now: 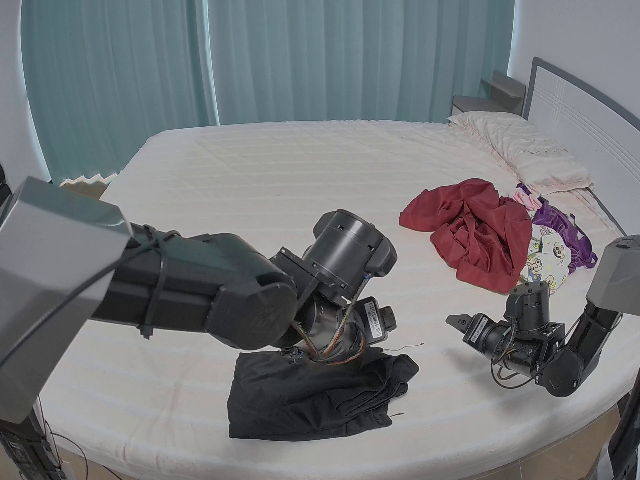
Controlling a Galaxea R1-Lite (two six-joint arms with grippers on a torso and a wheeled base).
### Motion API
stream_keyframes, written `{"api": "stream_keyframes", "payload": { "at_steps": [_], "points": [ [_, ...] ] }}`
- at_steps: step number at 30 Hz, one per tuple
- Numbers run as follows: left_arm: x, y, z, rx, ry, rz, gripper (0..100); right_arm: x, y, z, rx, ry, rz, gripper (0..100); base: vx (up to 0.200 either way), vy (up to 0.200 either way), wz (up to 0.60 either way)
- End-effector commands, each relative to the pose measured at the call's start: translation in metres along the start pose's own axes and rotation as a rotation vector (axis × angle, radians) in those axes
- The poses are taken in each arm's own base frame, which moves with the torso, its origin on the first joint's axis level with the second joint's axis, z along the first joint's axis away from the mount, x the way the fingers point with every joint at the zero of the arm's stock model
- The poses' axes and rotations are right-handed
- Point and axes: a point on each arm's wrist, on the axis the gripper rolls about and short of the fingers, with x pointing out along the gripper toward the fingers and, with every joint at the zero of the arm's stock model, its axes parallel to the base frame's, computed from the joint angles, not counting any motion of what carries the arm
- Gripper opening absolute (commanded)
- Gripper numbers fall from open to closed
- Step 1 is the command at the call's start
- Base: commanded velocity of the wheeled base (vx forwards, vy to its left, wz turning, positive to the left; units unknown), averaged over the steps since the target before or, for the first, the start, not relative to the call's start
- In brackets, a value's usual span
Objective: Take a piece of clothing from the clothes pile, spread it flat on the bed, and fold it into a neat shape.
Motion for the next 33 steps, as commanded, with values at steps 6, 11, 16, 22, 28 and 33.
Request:
{"api": "stream_keyframes", "payload": {
  "at_steps": [6,11,16,22,28,33],
  "points": [
    [-0.042,0.057,0.003,-0.15,-0.006,0.071,100,-0.004,0.006,-0.011,-0.022,0.033,0.017,100,0.0,0.0,0.0],
    [-0.051,0.105,-0.011,-0.299,0.045,0.092,100,-0.007,0.016,-0.021,-0.048,0.057,0.055,100,-0.12,0.0,0.0],
    [-0.063,0.144,-0.028,-0.361,0.055,0.047,100,-0.005,0.038,-0.036,-0.089,0.088,0.125,100,-0.12,0.0,0.0],
    [-0.062,0.173,-0.04,-0.419,0.075,0.001,100,-0.005,0.065,-0.059,-0.142,0.147,0.206,100,0.0,0.0,0.0],
    [-0.045,0.192,-0.036,-0.482,0.11,-0.003,100,0.006,0.051,-0.081,-0.164,0.213,0.149,100,0.0,0.0,0.0],
    [-0.043,0.2,-0.031,-0.521,0.135,-0.027,100,0.002,0.049,-0.085,-0.171,0.217,0.152,100,0.0,0.16,0.0]
  ]
}}
